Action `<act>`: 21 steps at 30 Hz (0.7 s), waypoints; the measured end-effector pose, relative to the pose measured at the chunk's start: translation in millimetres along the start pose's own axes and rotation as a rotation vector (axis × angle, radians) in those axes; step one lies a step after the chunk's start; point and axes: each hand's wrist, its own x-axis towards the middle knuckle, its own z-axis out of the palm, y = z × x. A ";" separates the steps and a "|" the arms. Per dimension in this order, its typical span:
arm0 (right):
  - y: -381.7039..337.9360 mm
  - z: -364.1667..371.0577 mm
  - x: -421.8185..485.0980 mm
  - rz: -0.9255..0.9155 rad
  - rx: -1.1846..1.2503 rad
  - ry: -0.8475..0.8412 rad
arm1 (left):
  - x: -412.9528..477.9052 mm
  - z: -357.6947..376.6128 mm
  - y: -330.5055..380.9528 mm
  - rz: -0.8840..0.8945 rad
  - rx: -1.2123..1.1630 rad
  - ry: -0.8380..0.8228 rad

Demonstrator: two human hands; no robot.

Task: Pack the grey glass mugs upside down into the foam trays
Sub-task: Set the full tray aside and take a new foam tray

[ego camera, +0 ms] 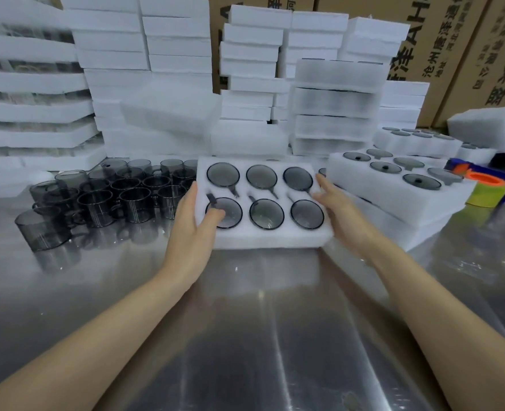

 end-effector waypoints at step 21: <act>-57.6 -30.9 -29.1 -0.813 -0.646 0.907 | 16.5 7.3 -23.3 0.160 -0.124 -0.077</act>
